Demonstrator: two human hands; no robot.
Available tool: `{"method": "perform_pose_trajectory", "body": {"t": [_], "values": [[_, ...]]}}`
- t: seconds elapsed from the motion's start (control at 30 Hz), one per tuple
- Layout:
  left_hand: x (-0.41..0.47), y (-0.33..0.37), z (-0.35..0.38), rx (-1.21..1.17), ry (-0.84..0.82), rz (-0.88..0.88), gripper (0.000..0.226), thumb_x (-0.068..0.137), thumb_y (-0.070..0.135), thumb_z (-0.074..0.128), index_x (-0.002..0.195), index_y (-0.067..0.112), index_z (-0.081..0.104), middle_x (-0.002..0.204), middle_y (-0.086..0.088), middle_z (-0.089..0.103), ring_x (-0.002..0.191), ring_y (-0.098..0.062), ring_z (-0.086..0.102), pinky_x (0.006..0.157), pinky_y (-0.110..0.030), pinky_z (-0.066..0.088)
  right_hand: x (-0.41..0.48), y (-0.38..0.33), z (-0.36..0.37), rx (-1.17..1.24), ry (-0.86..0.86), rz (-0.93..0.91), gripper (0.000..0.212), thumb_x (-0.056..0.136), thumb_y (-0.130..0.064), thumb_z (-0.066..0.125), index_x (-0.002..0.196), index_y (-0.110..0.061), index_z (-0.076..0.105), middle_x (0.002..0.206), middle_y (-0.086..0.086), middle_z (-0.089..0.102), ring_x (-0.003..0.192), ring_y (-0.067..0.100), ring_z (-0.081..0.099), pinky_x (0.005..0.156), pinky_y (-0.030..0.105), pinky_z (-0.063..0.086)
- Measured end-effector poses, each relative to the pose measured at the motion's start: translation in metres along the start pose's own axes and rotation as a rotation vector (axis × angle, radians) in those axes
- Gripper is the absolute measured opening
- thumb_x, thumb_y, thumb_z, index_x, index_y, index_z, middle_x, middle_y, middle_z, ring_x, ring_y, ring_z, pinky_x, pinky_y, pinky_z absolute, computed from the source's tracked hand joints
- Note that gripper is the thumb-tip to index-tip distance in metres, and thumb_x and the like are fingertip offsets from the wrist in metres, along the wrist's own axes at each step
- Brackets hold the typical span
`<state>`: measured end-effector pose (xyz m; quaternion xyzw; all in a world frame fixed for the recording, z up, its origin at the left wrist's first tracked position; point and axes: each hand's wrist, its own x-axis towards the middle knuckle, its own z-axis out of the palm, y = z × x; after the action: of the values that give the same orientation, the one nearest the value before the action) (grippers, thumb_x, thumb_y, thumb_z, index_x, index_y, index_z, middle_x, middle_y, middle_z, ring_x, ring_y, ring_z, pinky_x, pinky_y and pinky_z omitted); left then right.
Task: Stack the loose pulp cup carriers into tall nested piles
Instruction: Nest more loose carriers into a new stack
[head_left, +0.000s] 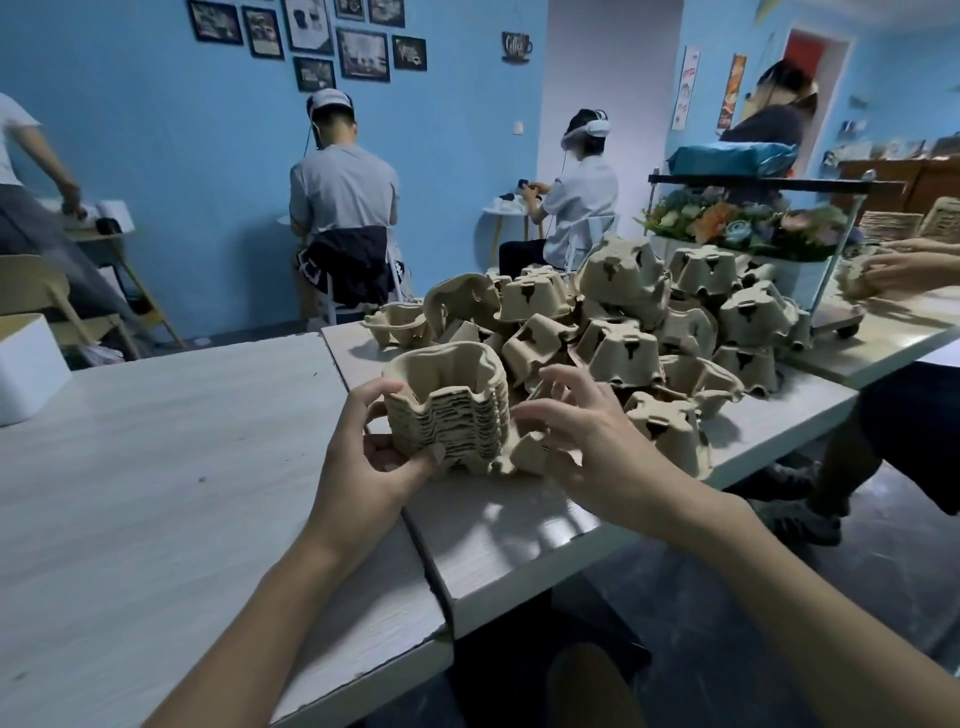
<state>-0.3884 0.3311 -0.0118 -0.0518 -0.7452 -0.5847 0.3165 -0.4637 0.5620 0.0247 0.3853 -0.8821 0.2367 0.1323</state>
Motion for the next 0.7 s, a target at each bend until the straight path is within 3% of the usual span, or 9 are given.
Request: {"method": "perform_pose_trajectory", "body": {"t": [0.13, 0.23, 0.33, 0.47, 0.53, 0.63, 0.7], "values": [[0.000, 0.000, -0.004, 0.013, 0.011, -0.003, 0.062, 0.079, -0.003, 0.079, 0.116, 0.038, 0.051, 0.110, 0.006, 0.065, 0.085, -0.030, 0.070, 0.075, -0.038, 0.061, -0.006, 0.003, -0.001, 0.023, 0.032, -0.047, 0.032, 0.087, -0.035, 0.063, 0.117, -0.025, 0.063, 0.138, -0.005, 0.038, 0.116, 0.022, 0.042, 0.097, 0.037, 0.047], [0.001, 0.000, -0.006, 0.035, 0.017, -0.006, 0.060, 0.080, -0.002, 0.079, 0.117, 0.035, 0.050, 0.110, 0.002, 0.064, 0.085, -0.026, 0.071, 0.074, -0.036, 0.061, -0.009, 0.004, -0.004, 0.014, 0.134, -0.097, 0.011, 0.086, -0.014, 0.072, 0.097, -0.015, 0.069, 0.117, -0.006, 0.054, 0.100, 0.016, 0.054, 0.085, 0.027, 0.048], [0.003, -0.001, -0.011, 0.045, 0.030, -0.025, 0.059, 0.080, -0.003, 0.078, 0.117, 0.033, 0.049, 0.111, -0.004, 0.063, 0.082, -0.030, 0.070, 0.075, -0.044, 0.061, -0.013, 0.005, -0.009, 0.019, 0.260, -0.059, 0.013, 0.082, -0.004, 0.076, 0.089, -0.013, 0.070, 0.107, -0.005, 0.059, 0.094, 0.014, 0.059, 0.080, 0.023, 0.051], [0.011, -0.006, -0.019, 0.073, 0.027, -0.039, 0.059, 0.080, -0.003, 0.077, 0.117, 0.032, 0.048, 0.114, -0.006, 0.061, 0.081, -0.033, 0.070, 0.077, -0.049, 0.060, -0.008, -0.001, -0.019, 0.111, 0.507, -0.010, 0.016, 0.080, 0.002, 0.075, 0.092, -0.005, 0.069, 0.109, 0.003, 0.061, 0.093, 0.014, 0.059, 0.080, 0.014, 0.049], [0.015, -0.009, -0.019, 0.082, 0.007, -0.044, 0.059, 0.080, -0.003, 0.077, 0.119, 0.030, 0.047, 0.114, -0.007, 0.060, 0.082, -0.035, 0.069, 0.075, -0.046, 0.060, 0.002, -0.010, -0.023, 0.227, 0.594, 0.008, 0.012, 0.082, 0.002, 0.073, 0.092, -0.005, 0.069, 0.114, 0.005, 0.058, 0.095, 0.006, 0.058, 0.082, 0.008, 0.045], [0.020, -0.011, -0.018, 0.102, -0.028, -0.036, 0.060, 0.081, 0.003, 0.080, 0.120, 0.034, 0.046, 0.113, -0.003, 0.059, 0.077, -0.027, 0.067, 0.070, -0.036, 0.059, 0.025, -0.025, -0.018, 0.354, 0.641, -0.011, 0.015, 0.081, 0.004, 0.071, 0.091, -0.007, 0.069, 0.117, 0.006, 0.056, 0.100, -0.006, 0.054, 0.084, 0.008, 0.044], [0.022, -0.013, -0.018, 0.129, -0.047, -0.034, 0.063, 0.081, 0.011, 0.081, 0.121, 0.041, 0.044, 0.118, 0.003, 0.056, 0.081, -0.022, 0.066, 0.066, -0.030, 0.057, 0.042, -0.035, -0.009, 0.391, 0.604, -0.050, 0.014, 0.082, 0.003, 0.071, 0.092, -0.007, 0.069, 0.115, 0.005, 0.056, 0.100, -0.004, 0.055, 0.084, 0.008, 0.044]]}}
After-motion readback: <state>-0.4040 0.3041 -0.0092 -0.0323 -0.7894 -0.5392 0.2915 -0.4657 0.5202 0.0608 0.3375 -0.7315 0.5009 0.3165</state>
